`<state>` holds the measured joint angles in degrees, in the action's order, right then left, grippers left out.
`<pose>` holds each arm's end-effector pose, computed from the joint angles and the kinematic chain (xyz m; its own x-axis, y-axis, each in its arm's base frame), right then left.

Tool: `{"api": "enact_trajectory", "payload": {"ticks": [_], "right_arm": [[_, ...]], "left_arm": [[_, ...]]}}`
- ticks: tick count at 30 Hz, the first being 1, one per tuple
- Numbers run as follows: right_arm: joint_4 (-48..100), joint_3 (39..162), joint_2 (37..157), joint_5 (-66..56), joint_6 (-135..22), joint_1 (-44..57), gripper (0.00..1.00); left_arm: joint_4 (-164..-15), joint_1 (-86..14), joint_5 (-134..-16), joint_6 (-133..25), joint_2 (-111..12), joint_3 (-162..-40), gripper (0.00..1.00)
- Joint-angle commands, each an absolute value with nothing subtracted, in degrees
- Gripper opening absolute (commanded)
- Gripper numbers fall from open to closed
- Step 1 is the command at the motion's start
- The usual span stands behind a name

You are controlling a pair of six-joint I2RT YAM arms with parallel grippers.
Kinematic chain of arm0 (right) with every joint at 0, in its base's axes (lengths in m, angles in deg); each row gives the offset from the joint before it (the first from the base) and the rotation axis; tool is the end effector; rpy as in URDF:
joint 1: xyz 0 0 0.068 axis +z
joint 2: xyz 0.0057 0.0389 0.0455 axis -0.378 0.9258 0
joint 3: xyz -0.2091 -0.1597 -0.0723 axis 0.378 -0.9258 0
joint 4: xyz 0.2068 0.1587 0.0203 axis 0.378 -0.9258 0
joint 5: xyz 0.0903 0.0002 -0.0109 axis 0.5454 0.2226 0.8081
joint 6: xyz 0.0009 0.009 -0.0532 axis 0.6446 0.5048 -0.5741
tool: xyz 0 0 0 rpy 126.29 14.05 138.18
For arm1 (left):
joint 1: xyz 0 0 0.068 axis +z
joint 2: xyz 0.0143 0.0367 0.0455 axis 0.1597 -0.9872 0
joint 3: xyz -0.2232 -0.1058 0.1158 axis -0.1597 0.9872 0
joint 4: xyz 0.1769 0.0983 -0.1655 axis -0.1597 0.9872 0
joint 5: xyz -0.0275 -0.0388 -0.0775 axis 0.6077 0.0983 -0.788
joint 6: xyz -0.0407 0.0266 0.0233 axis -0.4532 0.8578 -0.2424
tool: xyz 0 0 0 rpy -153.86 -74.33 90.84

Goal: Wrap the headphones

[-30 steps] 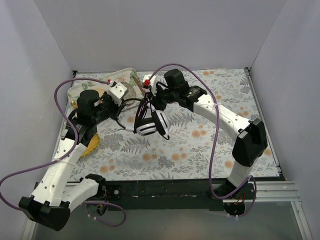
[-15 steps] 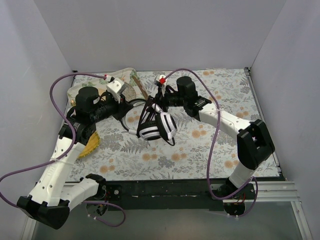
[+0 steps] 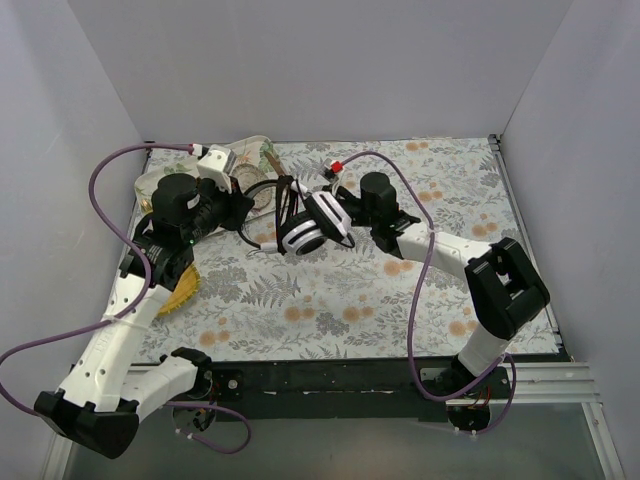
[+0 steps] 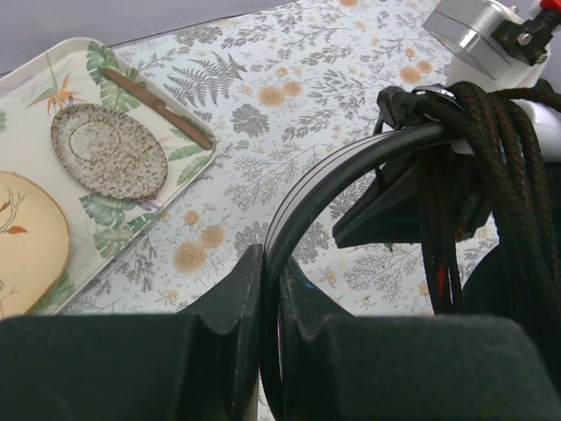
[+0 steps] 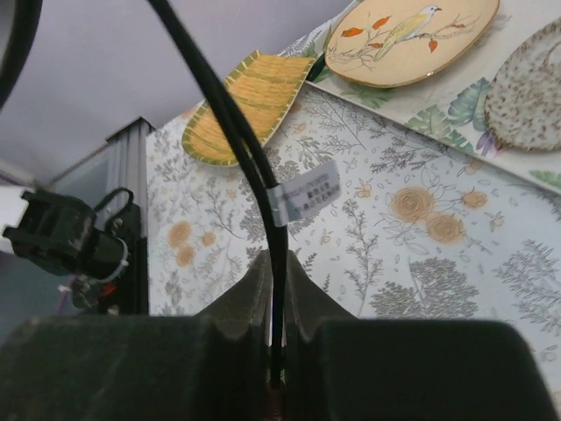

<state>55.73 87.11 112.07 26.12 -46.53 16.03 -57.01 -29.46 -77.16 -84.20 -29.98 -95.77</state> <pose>0.2895 0.2566 0.2789 -0.3535 0.0097 -0.9354 -0.9098 0.2289 0.3462 0.1895 -0.0767 0.4023 -0.5623 -0.4868 -0.6684 0.1703 0.7229 -0.6697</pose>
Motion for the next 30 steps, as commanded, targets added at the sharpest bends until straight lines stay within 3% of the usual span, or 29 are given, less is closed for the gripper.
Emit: {"api": "enact_trajectory", "payload": {"ticks": [1, 11, 21, 30], "right_arm": [[66.0, 84.9, 112.6, 22.1, -32.6, 15.8, 0.03], [77.5, 75.0, 118.0, 6.8, -9.7, 20.5, 0.01], [79.8, 73.7, 127.0, 3.2, 3.9, 21.6, 0.01], [89.2, 72.1, 134.5, 4.6, 14.1, 18.3, 0.11]], "left_arm": [[-64.5, -28.9, -70.3, -94.2, -28.1, -94.4, 0.0], [-65.4, -24.1, -59.1, -116.4, -34.3, -85.9, 0.0], [-75.1, -24.7, -53.3, -118.7, -50.4, -84.4, 0.0], [-84.3, -26.8, -47.3, -113.2, -65.5, -87.9, 0.0]]}}
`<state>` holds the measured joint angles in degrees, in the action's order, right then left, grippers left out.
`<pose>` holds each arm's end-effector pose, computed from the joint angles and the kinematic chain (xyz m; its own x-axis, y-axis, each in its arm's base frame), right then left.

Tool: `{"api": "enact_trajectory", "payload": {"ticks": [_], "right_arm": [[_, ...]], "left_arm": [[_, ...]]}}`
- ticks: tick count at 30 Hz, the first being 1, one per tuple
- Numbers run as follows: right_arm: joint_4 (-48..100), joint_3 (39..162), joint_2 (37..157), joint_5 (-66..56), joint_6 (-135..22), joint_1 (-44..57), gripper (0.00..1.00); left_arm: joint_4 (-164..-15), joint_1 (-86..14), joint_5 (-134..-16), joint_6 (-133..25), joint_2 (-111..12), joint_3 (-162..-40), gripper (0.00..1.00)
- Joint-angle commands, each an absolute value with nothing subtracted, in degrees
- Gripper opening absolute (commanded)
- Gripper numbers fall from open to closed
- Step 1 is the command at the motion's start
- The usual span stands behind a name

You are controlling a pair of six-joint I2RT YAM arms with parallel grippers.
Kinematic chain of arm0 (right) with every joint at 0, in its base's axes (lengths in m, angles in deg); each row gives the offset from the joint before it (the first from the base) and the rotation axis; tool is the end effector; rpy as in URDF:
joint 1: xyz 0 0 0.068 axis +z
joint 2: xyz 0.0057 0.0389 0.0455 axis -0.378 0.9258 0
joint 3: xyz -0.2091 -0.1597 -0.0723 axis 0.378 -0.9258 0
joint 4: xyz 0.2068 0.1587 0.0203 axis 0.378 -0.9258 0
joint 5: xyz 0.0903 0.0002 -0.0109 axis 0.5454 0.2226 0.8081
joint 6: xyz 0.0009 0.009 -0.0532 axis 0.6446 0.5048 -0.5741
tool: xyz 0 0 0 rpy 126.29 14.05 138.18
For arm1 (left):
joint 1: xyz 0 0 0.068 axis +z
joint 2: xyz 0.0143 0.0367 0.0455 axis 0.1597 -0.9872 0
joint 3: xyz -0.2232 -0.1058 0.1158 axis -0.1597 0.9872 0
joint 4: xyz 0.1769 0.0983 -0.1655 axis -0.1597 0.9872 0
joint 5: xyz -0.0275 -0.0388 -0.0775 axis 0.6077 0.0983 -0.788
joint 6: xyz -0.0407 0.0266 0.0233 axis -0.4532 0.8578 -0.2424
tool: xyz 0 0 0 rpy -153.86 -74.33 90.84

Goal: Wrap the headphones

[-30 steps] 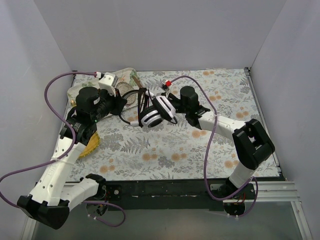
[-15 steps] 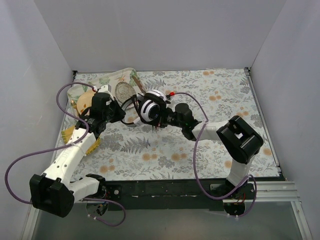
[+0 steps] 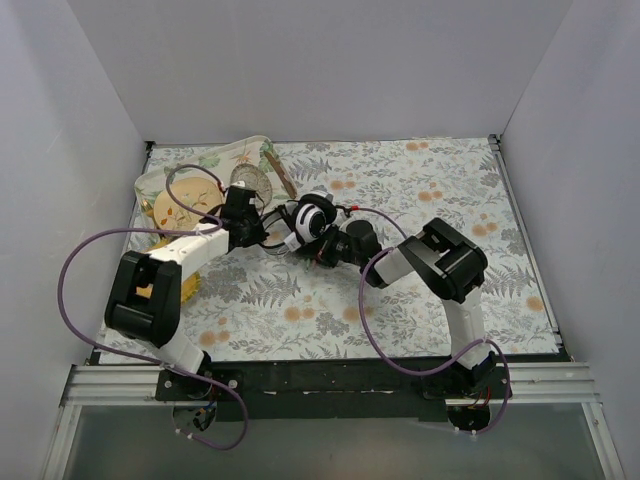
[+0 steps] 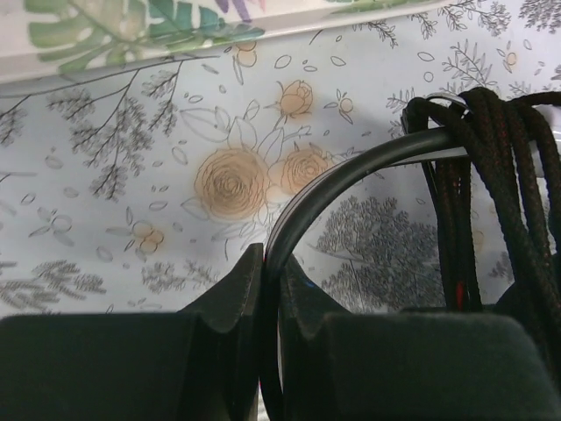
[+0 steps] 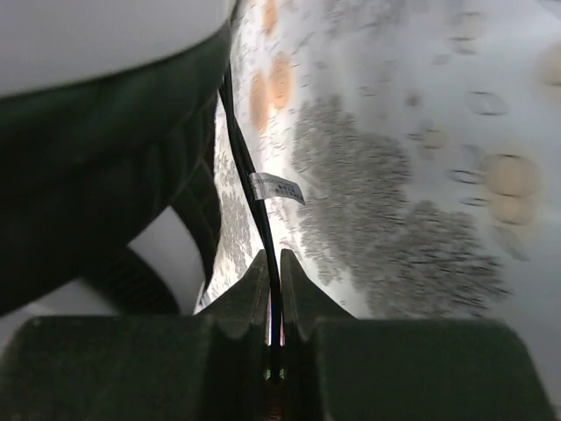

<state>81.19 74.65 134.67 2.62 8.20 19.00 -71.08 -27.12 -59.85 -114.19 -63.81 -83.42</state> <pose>0.2910 0.2674 0.1094 -0.8485 0.4727 -0.2381 -0.0768 0.3352 0.9390 0.3081 -0.0951 0.2002 -0.4575 -0.8411 -0.2884 -0.6299 0.5355 -0.5625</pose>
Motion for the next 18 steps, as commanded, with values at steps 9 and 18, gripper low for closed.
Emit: {"api": "enact_trajectory", "payload": {"ticks": [9, 18], "right_arm": [[94.2, 65.6, 133.8, 3.3, 17.3, 17.7, 0.3], [92.2, 61.1, 127.7, 3.8, 10.9, 17.7, 0.31]], "left_arm": [[-86.9, -30.3, -43.4, -107.1, -73.1, -91.8, 0.0], [-93.7, -32.0, -41.7, -95.2, -77.7, -89.7, 0.0]]}}
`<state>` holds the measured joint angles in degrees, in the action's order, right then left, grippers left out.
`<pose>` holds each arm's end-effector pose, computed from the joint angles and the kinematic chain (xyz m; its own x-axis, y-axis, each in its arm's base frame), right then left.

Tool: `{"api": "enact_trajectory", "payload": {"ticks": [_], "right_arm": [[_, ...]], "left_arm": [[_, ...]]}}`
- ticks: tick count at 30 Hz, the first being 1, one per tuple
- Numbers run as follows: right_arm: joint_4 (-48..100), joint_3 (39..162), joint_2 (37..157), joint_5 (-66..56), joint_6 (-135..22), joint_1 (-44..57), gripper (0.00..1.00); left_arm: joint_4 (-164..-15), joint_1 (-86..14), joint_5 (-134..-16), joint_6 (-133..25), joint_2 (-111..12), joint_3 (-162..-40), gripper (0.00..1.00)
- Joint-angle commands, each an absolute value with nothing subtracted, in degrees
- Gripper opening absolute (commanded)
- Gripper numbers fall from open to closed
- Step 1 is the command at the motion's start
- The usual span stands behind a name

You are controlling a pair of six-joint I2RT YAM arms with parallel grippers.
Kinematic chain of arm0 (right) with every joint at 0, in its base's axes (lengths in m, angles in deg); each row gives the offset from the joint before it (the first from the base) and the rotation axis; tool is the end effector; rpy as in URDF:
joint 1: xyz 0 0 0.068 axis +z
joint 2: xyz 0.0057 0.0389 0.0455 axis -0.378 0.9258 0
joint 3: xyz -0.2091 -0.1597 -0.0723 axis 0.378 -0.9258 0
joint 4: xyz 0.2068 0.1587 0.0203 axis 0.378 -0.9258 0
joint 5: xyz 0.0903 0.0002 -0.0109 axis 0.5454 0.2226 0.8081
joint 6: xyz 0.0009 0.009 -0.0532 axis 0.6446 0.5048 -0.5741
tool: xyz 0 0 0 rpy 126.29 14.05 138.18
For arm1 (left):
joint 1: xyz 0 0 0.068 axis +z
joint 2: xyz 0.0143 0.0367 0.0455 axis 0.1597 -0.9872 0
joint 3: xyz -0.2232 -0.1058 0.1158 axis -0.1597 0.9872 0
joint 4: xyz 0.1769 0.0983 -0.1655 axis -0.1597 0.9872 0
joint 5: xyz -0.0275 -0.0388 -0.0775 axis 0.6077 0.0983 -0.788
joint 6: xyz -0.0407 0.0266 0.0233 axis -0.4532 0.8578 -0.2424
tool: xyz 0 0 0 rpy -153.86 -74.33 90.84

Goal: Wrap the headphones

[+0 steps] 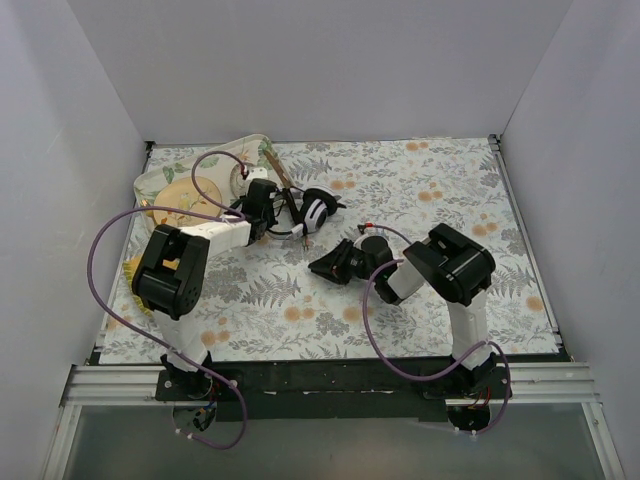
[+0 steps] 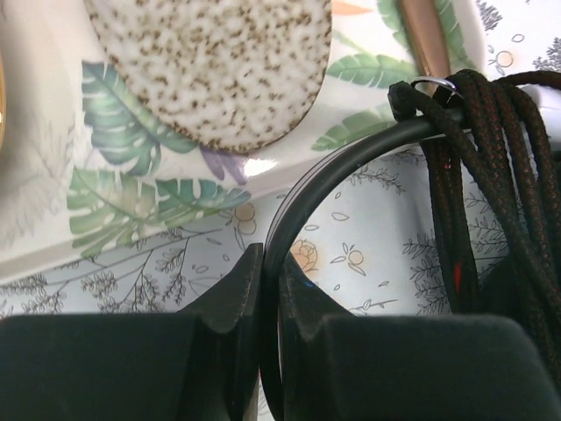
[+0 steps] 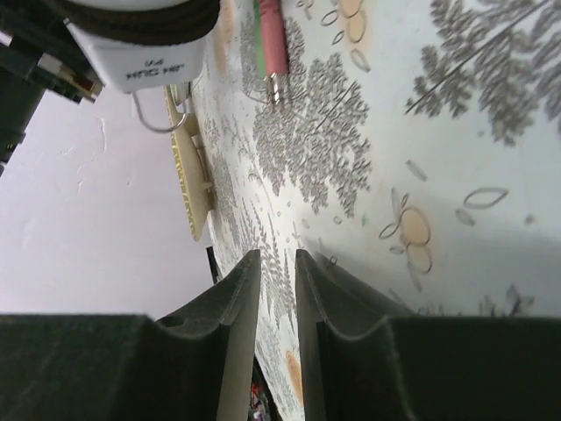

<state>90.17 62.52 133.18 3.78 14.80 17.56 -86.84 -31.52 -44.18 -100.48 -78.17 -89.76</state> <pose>0.2604 0.2299 0.0867 -0.8519 0.5111 -0.1142 0.0474 0.2924 0.9551 0.3584 -0.1323 0.1720 -0.4187 -0.6720 -0.6109 -0.4897 0.7336 -0.4712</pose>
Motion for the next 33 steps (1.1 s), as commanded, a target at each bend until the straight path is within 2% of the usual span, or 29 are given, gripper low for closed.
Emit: {"api": "enact_trajectory", "payload": {"ticks": [1, 3, 7, 14, 16, 18, 22, 23, 28, 32, 33], "right_arm": [[91.0, 60.9, 126.6, 3.4, 9.5, 17.7, 0.31], [88.1, 60.2, 123.2, 1.8, 6.4, 17.7, 0.31], [84.0, 58.6, 116.4, -0.6, 1.8, 17.7, 0.31], [73.8, 57.9, 106.7, -4.5, -7.3, 17.8, 0.31], [71.4, 58.0, 103.7, -5.5, -9.5, 17.6, 0.31], [68.2, 58.1, 101.9, -7.3, -12.5, 17.6, 0.32], [63.6, 58.9, 97.4, -10.3, -17.9, 16.9, 0.33], [62.6, 59.5, 96.8, -11.2, -19.2, 16.7, 0.33], [56.1, 61.4, 92.4, -12.6, -26.6, 15.3, 0.35], [52.4, 62.2, 88.5, -16.3, -31.3, 13.7, 0.39], [51.5, 62.6, 87.7, -16.6, -32.3, 13.0, 0.39]], "left_arm": [[-94.0, -32.0, -42.5, -94.2, -78.0, -89.2, 0.0], [-94.4, -32.0, -44.5, -92.6, -78.1, -87.8, 0.0], [-93.1, -32.0, -57.5, -88.4, -80.2, -88.1, 0.0], [-86.0, -32.0, -64.0, -85.7, -84.8, -93.3, 0.02], [-86.2, -32.0, -62.4, -86.1, -85.0, -93.3, 0.12], [-86.5, -31.9, -60.6, -85.9, -84.3, -93.2, 0.16], [-88.8, -31.9, -58.9, -85.4, -81.7, -92.4, 0.36], [-88.8, -31.9, -58.3, -85.3, -81.2, -92.6, 0.45], [-88.2, -31.9, -51.6, -83.4, -77.7, -93.5, 0.68], [-85.6, -31.9, -48.9, -81.0, -74.2, -95.0, 0.9], [-84.0, -31.9, -48.4, -80.6, -73.3, -95.4, 0.98]]}}
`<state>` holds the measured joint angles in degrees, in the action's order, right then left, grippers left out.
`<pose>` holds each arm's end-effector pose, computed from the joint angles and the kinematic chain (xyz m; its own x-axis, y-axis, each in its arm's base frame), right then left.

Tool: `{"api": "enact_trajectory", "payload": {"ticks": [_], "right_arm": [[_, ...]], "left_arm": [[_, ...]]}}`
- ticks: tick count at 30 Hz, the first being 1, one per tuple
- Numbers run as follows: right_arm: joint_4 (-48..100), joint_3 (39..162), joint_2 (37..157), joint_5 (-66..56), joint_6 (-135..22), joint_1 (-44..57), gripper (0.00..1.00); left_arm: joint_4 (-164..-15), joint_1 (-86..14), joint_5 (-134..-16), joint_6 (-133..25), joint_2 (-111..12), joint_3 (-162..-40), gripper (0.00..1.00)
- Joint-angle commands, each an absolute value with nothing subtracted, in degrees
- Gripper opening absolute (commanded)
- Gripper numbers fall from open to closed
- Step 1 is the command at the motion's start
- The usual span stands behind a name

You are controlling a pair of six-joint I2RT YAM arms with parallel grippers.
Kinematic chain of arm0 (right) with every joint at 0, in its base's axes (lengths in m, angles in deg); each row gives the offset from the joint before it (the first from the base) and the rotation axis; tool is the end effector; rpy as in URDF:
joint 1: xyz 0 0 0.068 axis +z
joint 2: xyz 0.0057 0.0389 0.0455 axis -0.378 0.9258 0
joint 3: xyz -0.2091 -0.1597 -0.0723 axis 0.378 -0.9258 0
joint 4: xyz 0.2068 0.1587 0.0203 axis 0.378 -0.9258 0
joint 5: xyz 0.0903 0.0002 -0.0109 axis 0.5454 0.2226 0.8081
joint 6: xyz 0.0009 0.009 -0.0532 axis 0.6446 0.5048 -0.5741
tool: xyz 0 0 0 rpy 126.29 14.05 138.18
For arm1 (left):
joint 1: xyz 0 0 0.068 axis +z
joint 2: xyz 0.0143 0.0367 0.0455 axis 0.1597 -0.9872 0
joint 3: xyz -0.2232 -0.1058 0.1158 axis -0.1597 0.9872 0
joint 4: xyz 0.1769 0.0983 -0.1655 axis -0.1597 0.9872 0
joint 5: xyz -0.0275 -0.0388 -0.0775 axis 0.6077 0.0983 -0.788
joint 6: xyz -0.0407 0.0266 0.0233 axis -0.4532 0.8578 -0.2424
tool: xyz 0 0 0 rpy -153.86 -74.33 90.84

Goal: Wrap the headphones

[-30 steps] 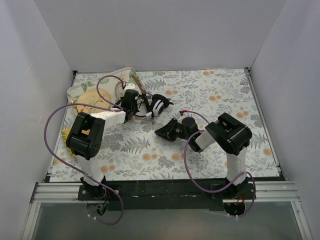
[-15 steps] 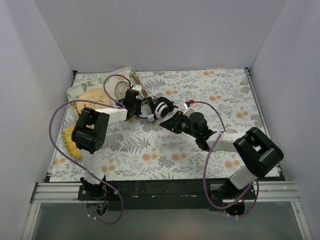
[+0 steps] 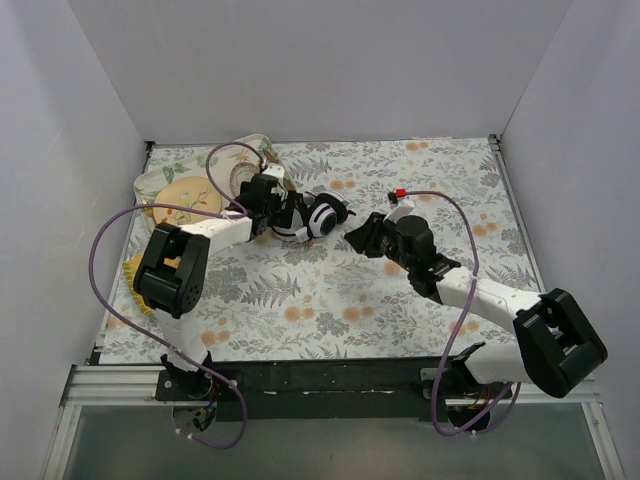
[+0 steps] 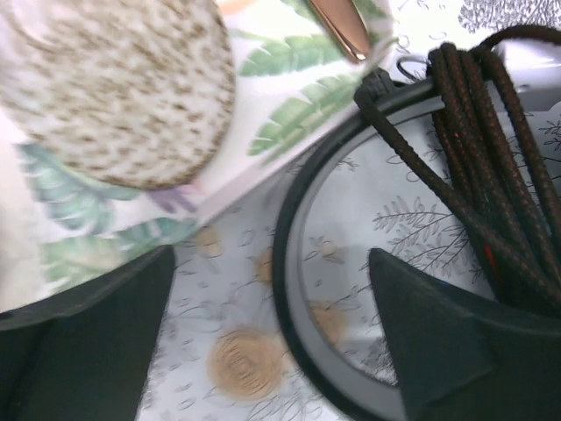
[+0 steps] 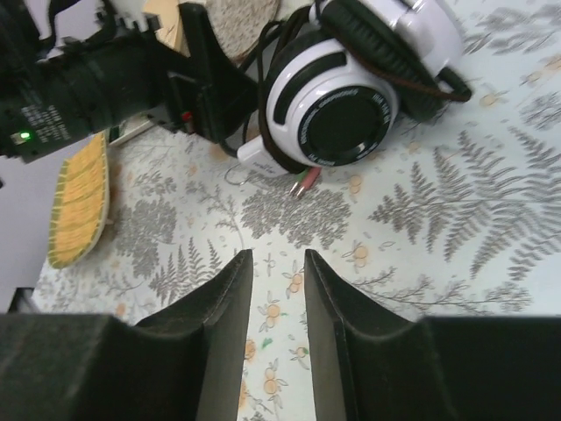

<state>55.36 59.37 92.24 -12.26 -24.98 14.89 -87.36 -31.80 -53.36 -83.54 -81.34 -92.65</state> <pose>0.2283 0.1730 0.2249 -0.5280 0.3812 -0.7589 -0.3623 0.7071 0.6073 0.3696 -0.1449 0.1660 -0.6218 -0.4296 -0.6548 -0.2493 0.9012 -0.3546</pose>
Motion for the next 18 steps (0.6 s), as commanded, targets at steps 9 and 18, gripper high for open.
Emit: {"api": "enact_trajectory", "payload": {"ticks": [9, 18], "right_arm": [[34.2, 68.8, 85.6, -17.0, -46.0, -0.1, 0.71], [30.1, 67.4, 79.5, -30.9, -47.1, -5.4, 0.97]], "left_arm": [[-78.4, -31.8, -47.3, -67.2, -51.3, -89.5, 0.98], [-74.1, -31.3, -43.5, -58.2, -23.8, -75.9, 0.98]]}}
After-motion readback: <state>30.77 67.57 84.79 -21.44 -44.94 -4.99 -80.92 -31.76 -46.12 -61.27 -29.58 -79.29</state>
